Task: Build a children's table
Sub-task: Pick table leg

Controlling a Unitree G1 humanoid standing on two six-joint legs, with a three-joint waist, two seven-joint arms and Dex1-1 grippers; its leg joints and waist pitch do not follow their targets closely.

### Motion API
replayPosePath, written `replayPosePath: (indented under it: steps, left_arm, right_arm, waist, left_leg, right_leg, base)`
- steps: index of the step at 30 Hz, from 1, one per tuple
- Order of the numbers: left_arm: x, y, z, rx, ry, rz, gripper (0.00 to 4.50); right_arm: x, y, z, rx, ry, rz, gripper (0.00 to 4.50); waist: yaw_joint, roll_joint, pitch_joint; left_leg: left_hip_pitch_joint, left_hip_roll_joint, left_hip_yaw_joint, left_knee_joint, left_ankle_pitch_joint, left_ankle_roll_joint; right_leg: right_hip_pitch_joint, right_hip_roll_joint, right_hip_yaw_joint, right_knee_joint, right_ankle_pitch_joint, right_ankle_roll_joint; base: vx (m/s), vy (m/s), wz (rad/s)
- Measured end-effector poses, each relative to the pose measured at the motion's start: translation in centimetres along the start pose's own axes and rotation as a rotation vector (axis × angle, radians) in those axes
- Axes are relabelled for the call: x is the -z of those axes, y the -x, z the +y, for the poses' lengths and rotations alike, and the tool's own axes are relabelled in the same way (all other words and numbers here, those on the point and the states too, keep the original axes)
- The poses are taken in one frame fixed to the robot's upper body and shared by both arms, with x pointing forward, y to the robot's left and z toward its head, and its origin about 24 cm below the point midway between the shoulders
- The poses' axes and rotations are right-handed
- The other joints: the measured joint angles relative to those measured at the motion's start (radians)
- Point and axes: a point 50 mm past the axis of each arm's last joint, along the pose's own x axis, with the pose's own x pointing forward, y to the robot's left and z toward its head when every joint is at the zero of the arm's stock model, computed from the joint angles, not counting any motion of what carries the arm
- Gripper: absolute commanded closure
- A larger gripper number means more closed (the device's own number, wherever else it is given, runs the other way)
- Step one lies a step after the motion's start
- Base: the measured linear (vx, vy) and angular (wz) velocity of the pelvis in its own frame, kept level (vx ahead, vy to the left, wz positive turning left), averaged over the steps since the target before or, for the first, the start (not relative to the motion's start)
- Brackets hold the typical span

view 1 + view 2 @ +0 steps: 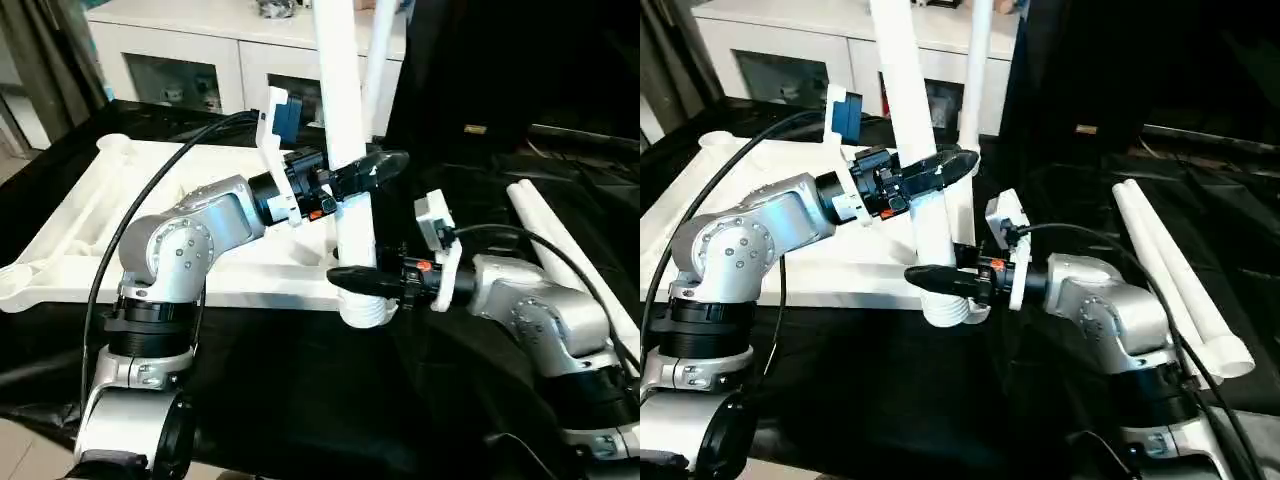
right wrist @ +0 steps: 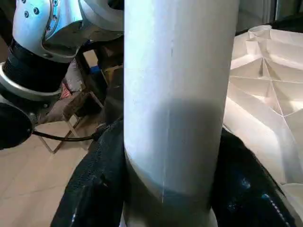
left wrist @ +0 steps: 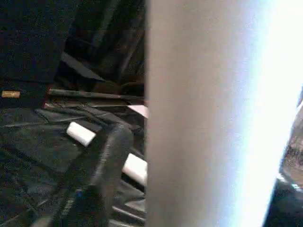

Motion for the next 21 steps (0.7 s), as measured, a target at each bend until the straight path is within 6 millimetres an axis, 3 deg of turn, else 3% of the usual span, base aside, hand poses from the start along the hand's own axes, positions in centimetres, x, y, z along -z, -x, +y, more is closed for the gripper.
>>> replayPosePath:
  steps: [7, 8, 13, 21]
  left_arm:
    - [0.0, 0.0, 0.1, 0.000, 0.006, -0.008, 2.31]
    - [0.0, 0.0, 0.1, -0.004, 0.006, -0.007, 2.33]
    - [0.4, -0.3, 0.5, -0.072, -0.063, 0.035, 2.62]
    - [0.4, 0.3, 2.0, -0.277, -0.213, 0.134, 2.67]
  right_arm:
    - [-0.1, 0.2, -0.2, 0.026, 0.018, 0.005, 2.59]
    - [-0.1, 0.2, -0.2, 0.035, 0.020, 0.008, 2.03]
    - [0.4, -0.5, -0.4, 0.090, 0.042, 0.049, 1.54]
    - [0.3, -0.7, -1.2, 0.175, 0.046, 0.122, 1.44]
  waist:
    - [0.000, 0.000, 0.000]
    - [0.000, 0.000, 0.000]
    - [-0.001, 0.000, 0.000]
    - [-0.002, 0.000, 0.000]
  left_leg:
    - [0.000, 0.000, 0.000, 0.000, 0.000, 0.000]
    - [0.000, 0.000, 0.000, 0.000, 0.000, 0.000]
    - [0.000, 0.000, 0.000, 0.000, 0.000, 0.000]
    - [0.000, 0.000, 0.000, 0.000, 0.000, 0.000]
  right_leg:
    - [0.000, 0.000, 0.000, 0.000, 0.000, 0.000]
    - [0.000, 0.000, 0.000, 0.000, 0.000, 0.000]
    - [0.000, 0.000, 0.000, 0.000, 0.000, 0.000]
    - [0.000, 0.000, 0.000, 0.000, 0.000, 0.001]
  base:
    - [0.000, 0.000, 0.00]
    - [0.000, 0.000, 0.00]
    - [0.000, 0.000, 0.00]
    - [0.000, 0.000, 0.00]
